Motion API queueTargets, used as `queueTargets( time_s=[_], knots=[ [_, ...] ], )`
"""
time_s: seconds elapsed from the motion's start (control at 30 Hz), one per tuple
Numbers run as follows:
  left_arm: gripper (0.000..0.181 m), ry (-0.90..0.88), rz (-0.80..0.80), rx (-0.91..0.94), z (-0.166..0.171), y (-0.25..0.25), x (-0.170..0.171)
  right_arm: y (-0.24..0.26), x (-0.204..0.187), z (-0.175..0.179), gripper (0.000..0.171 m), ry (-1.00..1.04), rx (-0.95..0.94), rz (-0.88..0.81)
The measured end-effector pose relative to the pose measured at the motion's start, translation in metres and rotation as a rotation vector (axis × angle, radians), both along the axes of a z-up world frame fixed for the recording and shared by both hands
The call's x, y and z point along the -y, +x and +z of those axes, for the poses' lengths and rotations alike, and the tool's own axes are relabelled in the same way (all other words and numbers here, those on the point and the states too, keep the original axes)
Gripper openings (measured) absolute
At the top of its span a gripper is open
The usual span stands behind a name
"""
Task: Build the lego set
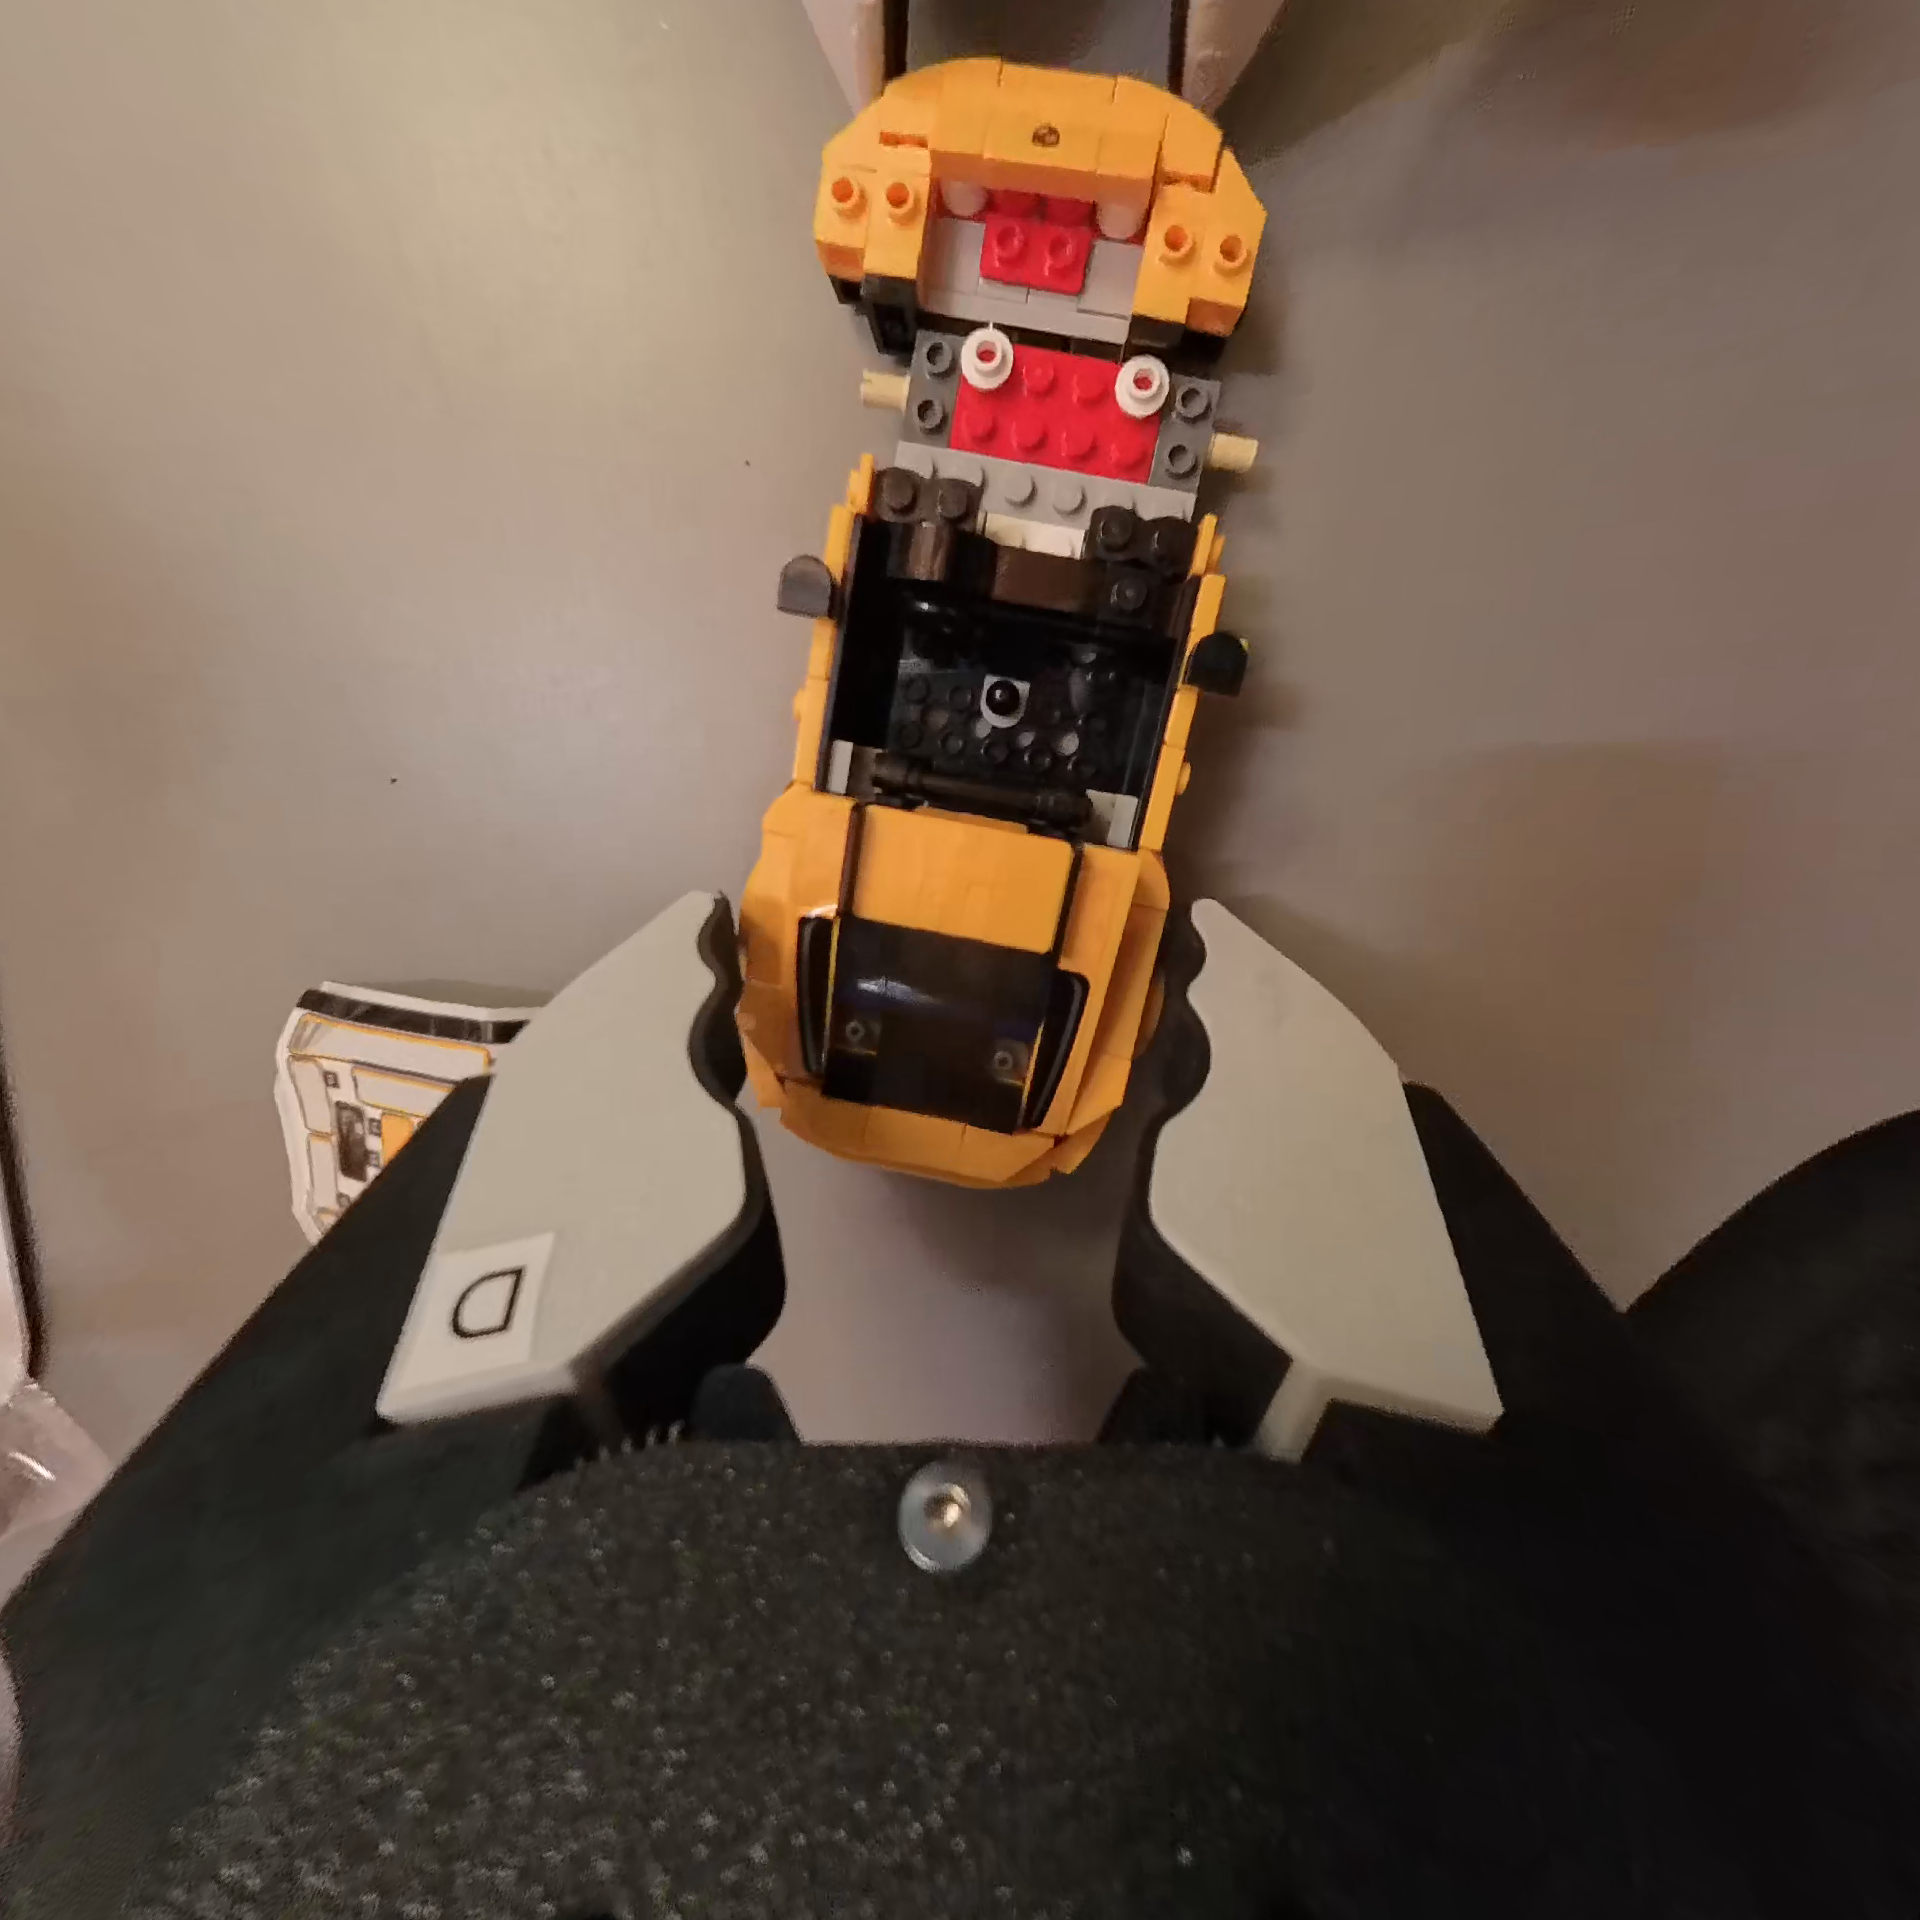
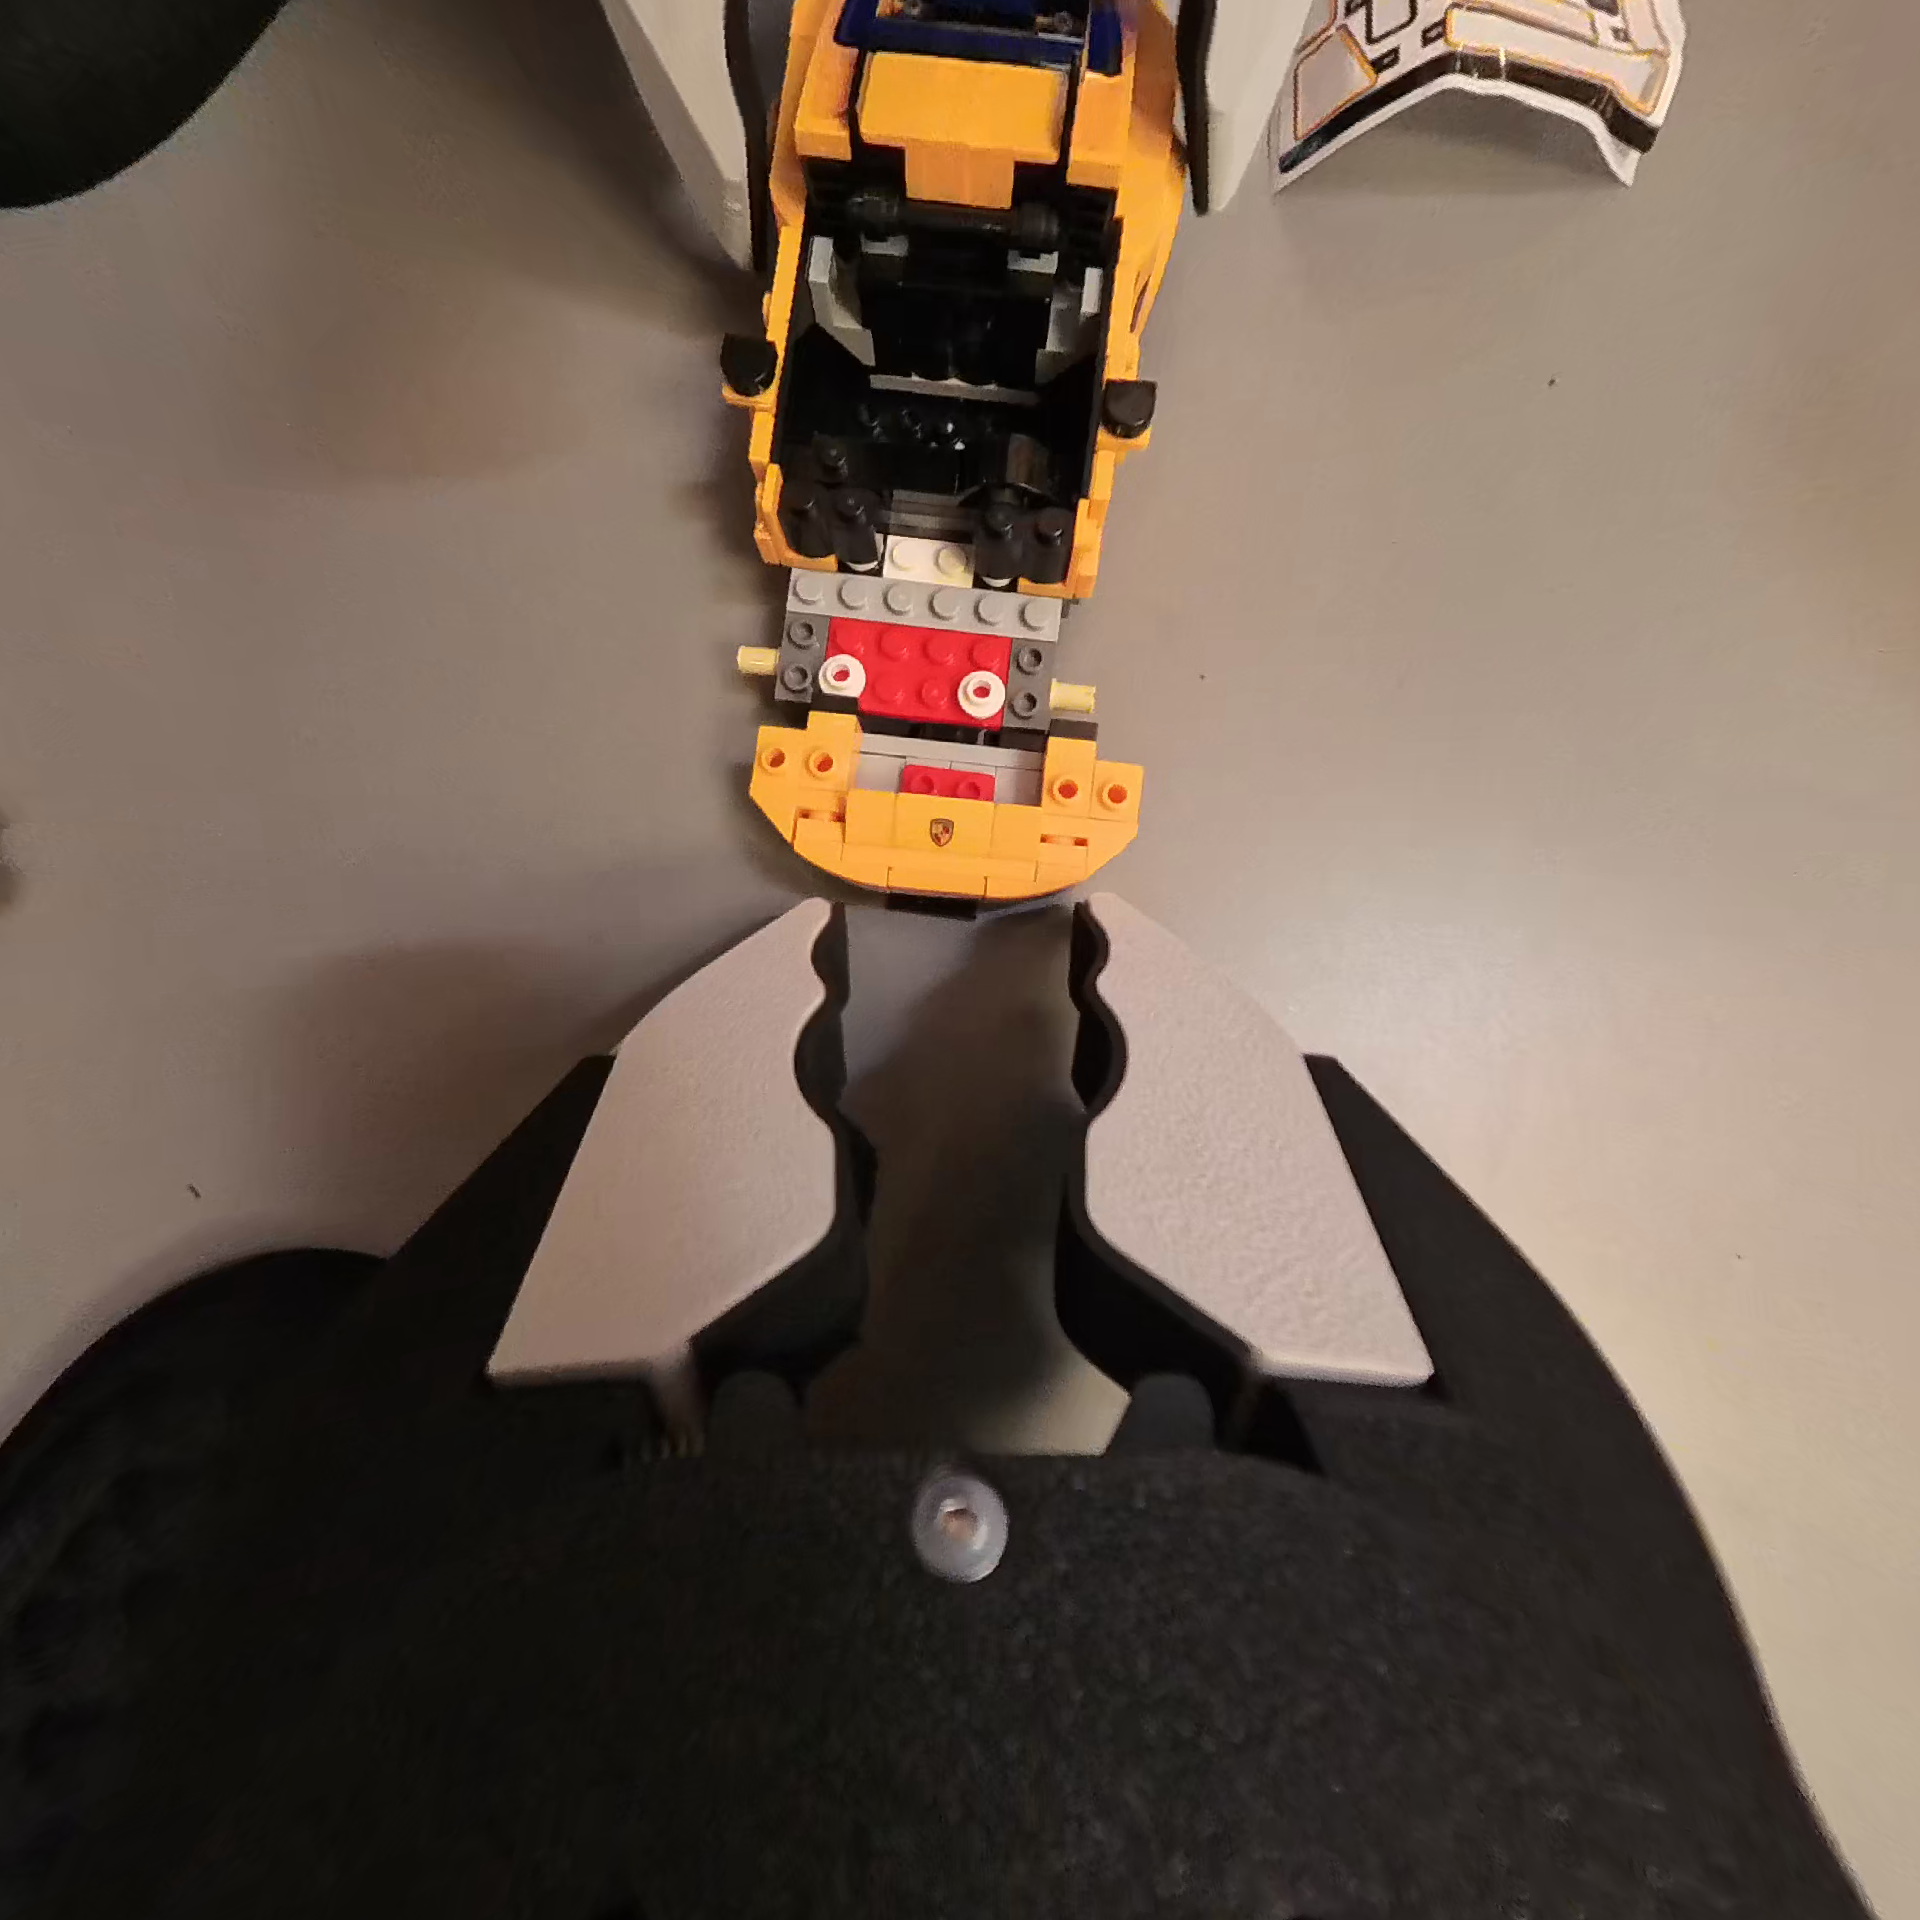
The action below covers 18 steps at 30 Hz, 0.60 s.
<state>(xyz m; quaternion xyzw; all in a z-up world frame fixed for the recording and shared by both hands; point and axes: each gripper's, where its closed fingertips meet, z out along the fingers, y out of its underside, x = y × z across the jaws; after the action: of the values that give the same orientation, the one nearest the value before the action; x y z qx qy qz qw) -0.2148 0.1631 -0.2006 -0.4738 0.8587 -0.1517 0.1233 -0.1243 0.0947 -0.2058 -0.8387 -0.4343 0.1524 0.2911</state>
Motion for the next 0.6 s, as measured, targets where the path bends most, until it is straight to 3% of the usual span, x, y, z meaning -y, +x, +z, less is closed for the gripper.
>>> queueTargets(
  time_s=[0.2,0.6],
  knots=[
    [0.075,-0.01,-0.015,0.006,0.01,-0.005,-0.005,-0.002,-0.001,0.001,0.037,0.015,-0.008,-0.003],
    [0.079,-0.012,-0.027,-0.049,-0.006,-0.009,-0.01,-0.004,0.0,0.0,0.035,0.001,-0.016,-0.056]
  ],
)
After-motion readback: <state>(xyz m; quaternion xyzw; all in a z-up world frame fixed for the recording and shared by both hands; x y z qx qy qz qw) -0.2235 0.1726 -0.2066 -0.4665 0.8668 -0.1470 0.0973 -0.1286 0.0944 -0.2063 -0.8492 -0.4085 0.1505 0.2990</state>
